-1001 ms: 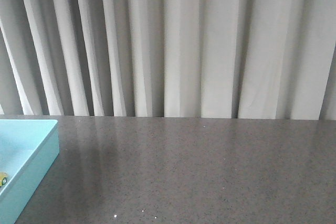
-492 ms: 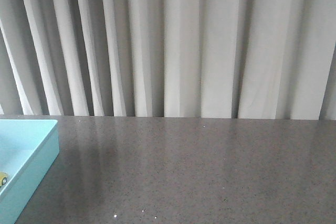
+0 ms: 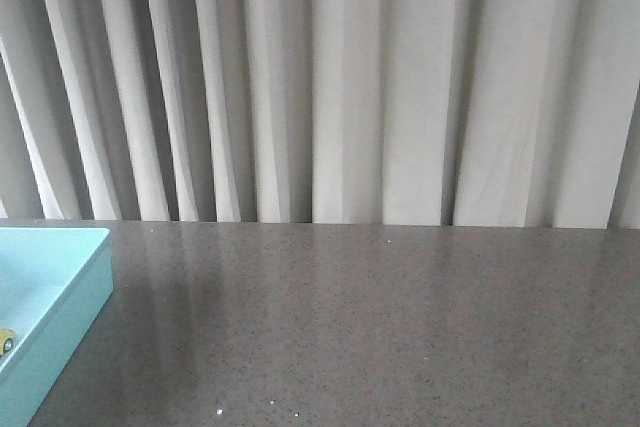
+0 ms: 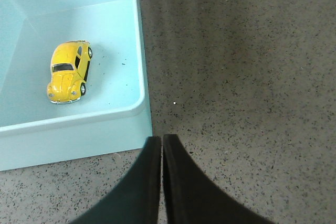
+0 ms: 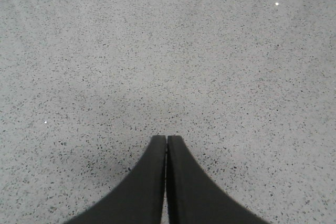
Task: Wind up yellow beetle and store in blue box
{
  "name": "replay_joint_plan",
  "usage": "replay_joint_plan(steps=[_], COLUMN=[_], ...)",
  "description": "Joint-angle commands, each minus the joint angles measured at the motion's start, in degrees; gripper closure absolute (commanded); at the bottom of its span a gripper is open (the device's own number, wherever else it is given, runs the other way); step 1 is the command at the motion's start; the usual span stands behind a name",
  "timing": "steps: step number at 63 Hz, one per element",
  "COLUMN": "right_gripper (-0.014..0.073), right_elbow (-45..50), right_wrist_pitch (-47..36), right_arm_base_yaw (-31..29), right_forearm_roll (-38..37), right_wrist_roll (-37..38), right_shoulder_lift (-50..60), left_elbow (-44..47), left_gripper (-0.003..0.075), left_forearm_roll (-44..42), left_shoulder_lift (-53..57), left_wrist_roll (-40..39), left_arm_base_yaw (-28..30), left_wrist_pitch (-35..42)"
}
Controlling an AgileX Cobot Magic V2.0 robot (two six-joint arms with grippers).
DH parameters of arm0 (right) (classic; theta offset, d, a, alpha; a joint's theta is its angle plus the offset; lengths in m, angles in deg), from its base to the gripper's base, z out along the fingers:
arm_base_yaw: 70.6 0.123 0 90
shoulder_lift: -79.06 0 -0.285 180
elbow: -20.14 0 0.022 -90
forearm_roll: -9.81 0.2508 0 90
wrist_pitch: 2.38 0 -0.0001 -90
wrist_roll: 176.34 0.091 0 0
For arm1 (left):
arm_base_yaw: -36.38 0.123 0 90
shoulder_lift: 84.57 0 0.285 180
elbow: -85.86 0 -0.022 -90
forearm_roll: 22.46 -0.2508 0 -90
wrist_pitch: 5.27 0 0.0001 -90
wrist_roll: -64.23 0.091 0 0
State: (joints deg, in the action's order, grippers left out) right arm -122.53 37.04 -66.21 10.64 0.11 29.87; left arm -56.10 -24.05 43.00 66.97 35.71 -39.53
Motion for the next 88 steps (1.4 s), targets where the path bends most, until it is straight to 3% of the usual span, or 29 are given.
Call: replay_joint_plan(steps=[1, 16, 24, 50, 57, 88], right_gripper=[0.0601, 0.0601, 0.0601, 0.0601, 0.0601, 0.0601], right_elbow=[-1.63, -1.63, -1.63, -1.63, -1.63, -1.63], right_wrist_pitch=[-3.43, -3.43, -3.43, -3.43, -3.43, -2.89], right_arm_base_yaw=[-0.11, -0.11, -0.11, -0.11, -0.11, -0.11], right_forearm_roll=[0.03, 0.03, -0.34, -0.25, -0.25, -0.20], right_wrist_roll=[0.00, 0.00, 0.00, 0.00, 0.00, 0.00], right_shoulder_lift=[0.06, 0.06, 0.06, 0.06, 0.06, 0.06], left_elbow=[-1.39, -0.65, 6.17, 40.25, 39.75, 40.12], left_gripper=[0.0727, 0.0727, 0.0727, 0.0727, 0.0727, 0.0727], left_forearm_roll=[0.41, 0.49, -0.69, 1.28, 3.41, 3.41], left_shoulder_lift=[0.10, 1.77, 9.71, 42.32, 46.61, 46.13], left_wrist_roll=[-0.58, -0.58, -0.46, -0.66, -0.66, -0.59], left_arm_base_yaw=[-0.29, -0.65, -0.47, -0.47, -0.47, -0.47], left_wrist_pitch=[3.96, 4.54, 8.05, 39.28, 37.40, 37.86])
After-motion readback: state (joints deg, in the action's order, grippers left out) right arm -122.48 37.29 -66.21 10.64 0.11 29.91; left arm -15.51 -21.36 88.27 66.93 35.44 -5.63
